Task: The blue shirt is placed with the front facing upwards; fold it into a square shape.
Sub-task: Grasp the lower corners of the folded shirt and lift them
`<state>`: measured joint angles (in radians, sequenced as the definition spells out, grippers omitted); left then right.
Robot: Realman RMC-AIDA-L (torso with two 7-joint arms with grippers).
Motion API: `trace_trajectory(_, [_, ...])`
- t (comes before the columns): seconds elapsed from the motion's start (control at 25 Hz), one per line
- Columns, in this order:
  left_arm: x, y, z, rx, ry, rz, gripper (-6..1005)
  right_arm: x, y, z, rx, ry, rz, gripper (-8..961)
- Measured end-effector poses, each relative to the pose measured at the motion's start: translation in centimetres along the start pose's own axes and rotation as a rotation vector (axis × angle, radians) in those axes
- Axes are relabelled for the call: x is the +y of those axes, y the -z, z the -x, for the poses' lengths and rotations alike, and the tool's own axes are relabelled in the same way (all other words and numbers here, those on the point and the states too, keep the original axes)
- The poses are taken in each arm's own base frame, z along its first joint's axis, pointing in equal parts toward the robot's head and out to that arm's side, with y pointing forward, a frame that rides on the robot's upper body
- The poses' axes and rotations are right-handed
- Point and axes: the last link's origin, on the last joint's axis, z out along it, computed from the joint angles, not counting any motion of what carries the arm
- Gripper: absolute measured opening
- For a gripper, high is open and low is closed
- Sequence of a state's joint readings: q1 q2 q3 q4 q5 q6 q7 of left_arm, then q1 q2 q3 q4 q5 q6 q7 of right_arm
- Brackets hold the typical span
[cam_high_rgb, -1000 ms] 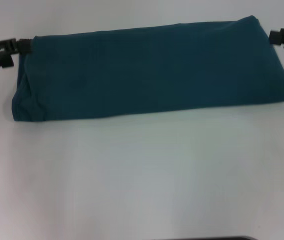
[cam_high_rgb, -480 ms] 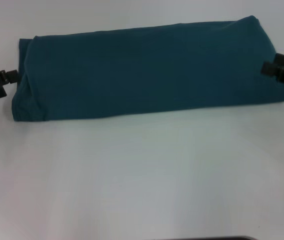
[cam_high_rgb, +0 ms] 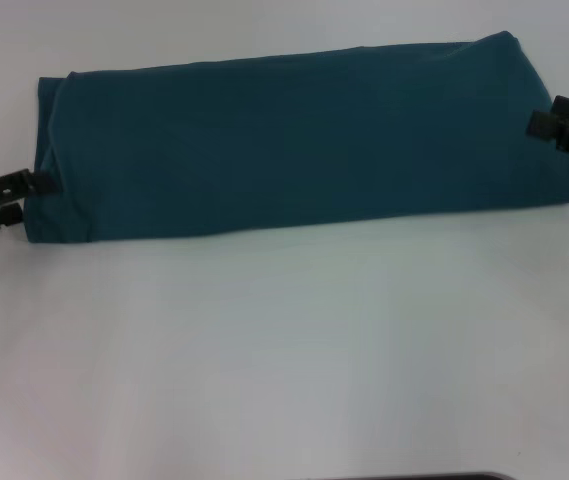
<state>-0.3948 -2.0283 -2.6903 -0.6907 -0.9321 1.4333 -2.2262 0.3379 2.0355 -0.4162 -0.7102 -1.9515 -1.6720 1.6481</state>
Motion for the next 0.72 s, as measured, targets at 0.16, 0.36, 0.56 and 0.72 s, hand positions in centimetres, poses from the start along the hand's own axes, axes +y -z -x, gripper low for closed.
trace_trajectory(0.16, [0.4,-0.9,0.2,-0.022,-0.016,0.002,933,0.0,0.0,0.0,-0.001,-0.004,0.0,916])
trace_trajectory(0.36, [1.1,-2.3,0.2,-0.046,-0.039,0.012,933,0.0,0.3,-0.2,-0.002,-0.008,-0.005,914])
trace_trajectory(0.56, [1.7,-3.6,0.0,-0.09,-0.028,-0.017,913,0.0,0.7,-0.2,-0.015,-0.015,-0.009,913])
trace_trajectory(0.72, [2.2,-3.9,0.0,-0.12,-0.044,-0.014,894,-0.2,1.0,-0.1,-0.023,-0.042,-0.016,912])
